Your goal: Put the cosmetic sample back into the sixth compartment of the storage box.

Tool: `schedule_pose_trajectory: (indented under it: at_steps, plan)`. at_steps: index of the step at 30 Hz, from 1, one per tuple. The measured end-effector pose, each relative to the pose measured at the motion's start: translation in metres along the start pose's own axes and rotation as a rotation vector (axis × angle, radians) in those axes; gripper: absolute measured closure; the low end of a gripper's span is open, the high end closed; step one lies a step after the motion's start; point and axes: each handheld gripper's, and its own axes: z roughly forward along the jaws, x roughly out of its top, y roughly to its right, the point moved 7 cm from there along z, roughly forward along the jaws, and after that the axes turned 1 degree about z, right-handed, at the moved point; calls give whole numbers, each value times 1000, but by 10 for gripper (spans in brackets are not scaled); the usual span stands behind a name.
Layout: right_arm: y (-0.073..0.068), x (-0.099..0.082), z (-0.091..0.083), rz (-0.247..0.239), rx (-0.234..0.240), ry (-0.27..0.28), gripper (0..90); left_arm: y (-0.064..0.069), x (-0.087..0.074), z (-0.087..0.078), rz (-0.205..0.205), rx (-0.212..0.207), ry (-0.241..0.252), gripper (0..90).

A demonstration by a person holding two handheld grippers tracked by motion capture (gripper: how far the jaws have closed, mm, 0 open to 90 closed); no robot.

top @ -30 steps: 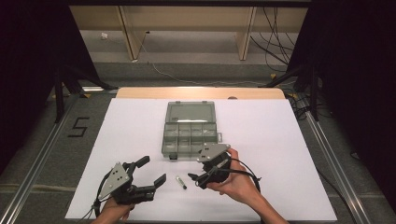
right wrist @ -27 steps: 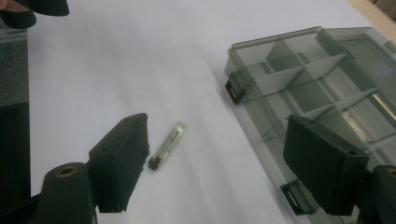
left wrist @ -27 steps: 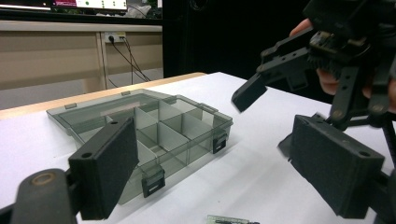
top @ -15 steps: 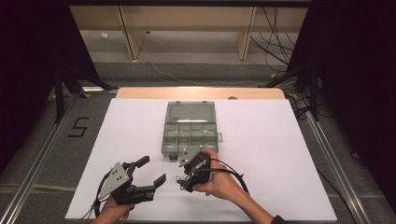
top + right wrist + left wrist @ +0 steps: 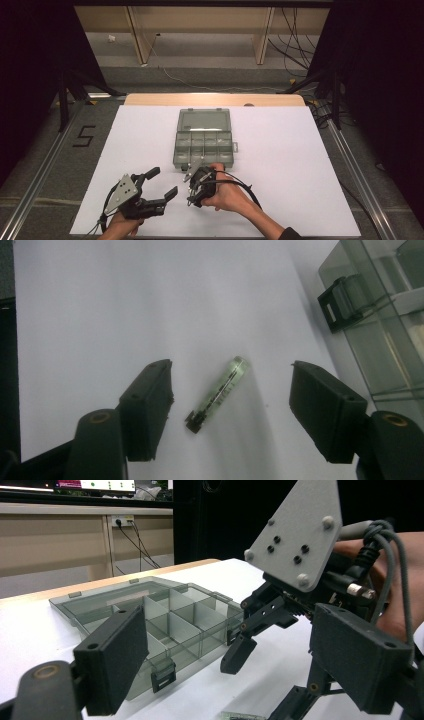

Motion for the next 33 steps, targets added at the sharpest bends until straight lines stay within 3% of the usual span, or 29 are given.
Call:
schedule_pose_trajectory:
  at_steps: [7, 13, 27, 33]
  plan:
    - [-1, -2, 6, 27, 17, -38, 433, 0, 1, 0, -2, -3, 9, 150]
    - [-3, -3, 12, 37, 33, -79, 555, 0, 1, 1, -2, -7, 12, 150]
    - [-4, -3, 20, 5, 40, -115, 804, 0, 0, 0, 1, -4, 2, 150]
    - [0, -3, 19, 2, 25, -108, 808, -2, 2, -1, -8, 4, 9, 150]
